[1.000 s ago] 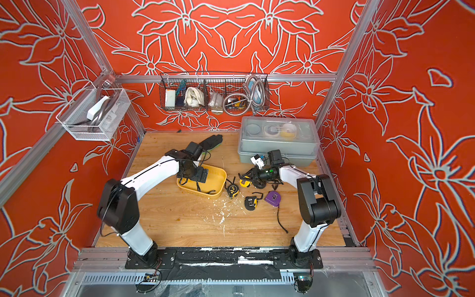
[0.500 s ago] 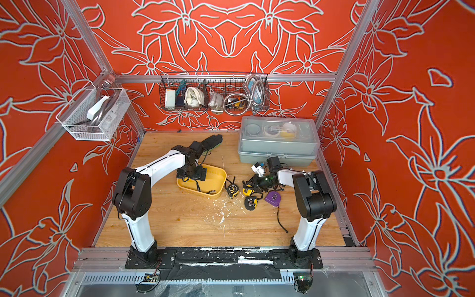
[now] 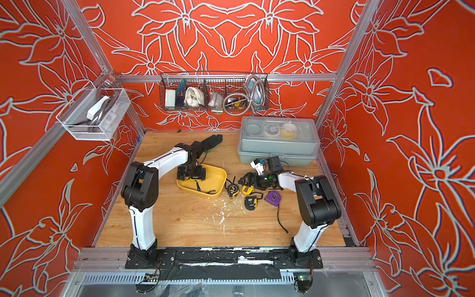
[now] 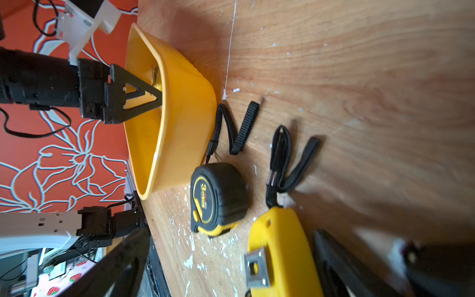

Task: Take the tape measure out of the storage box
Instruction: Place the tape measure at the center of the board, then pick up the tape measure from the storage box.

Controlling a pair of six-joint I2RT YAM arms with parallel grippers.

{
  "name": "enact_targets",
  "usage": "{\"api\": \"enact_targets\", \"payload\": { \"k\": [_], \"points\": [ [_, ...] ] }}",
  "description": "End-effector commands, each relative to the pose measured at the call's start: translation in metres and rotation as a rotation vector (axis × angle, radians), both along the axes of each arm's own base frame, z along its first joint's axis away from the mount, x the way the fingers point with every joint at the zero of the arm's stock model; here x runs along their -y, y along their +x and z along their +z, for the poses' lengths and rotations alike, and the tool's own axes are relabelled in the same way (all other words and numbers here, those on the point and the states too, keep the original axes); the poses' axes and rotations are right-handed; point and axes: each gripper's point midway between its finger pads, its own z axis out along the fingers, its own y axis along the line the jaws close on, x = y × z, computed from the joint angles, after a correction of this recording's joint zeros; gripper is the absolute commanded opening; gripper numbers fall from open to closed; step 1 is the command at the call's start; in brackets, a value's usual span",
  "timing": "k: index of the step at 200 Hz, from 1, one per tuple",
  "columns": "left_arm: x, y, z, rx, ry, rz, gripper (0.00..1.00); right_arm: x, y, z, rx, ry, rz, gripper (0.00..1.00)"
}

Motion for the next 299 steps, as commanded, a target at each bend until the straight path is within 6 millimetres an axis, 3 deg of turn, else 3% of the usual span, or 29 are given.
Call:
{"api": "enact_targets", "payload": {
  "k": [1, 22, 45, 97, 137, 157, 175, 225, 249, 299],
  "points": [
    [-0.008, -0.002, -0.005, -0.026, 0.047, 0.029, 1.00, 0.010, 0.004, 0.025, 0.123, -0.086, -0.039, 1.00],
    [-0.013, -0.001, -0.011, -0.034, 0.077, 0.033, 1.00, 0.019, 0.001, 0.042, 0.194, -0.159, -0.054, 1.00],
    [-0.014, -0.003, -0.019, -0.054, 0.087, 0.032, 1.00, 0.026, -0.009, 0.043, 0.177, -0.231, -0.029, 1.00],
    [-0.009, 0.000, -0.032, -0.061, 0.067, 0.011, 0.97, 0.016, -0.022, 0.039, 0.153, -0.177, -0.009, 1.00],
    [0.019, 0.005, -0.036, -0.038, -0.071, -0.033, 0.88, 0.010, -0.027, 0.042, 0.163, -0.170, 0.014, 1.00],
    [0.046, 0.003, -0.033, -0.017, -0.164, -0.118, 0.89, 0.007, -0.027, 0.043, 0.170, -0.167, 0.019, 1.00],
    [0.052, 0.000, -0.031, -0.009, -0.161, -0.141, 0.95, 0.005, -0.028, 0.042, 0.168, -0.171, 0.025, 1.00],
    [0.020, 0.009, -0.011, 0.087, -0.011, -0.044, 0.99, 0.003, -0.027, 0.039, 0.171, -0.188, 0.028, 1.00],
    [0.004, 0.014, -0.010, 0.081, 0.027, 0.056, 0.99, 0.000, -0.027, 0.039, 0.178, -0.189, 0.036, 1.00],
    [0.011, 0.026, -0.016, 0.108, -0.030, 0.191, 0.99, -0.006, -0.030, 0.034, 0.182, -0.197, 0.060, 1.00]
  ]
}}
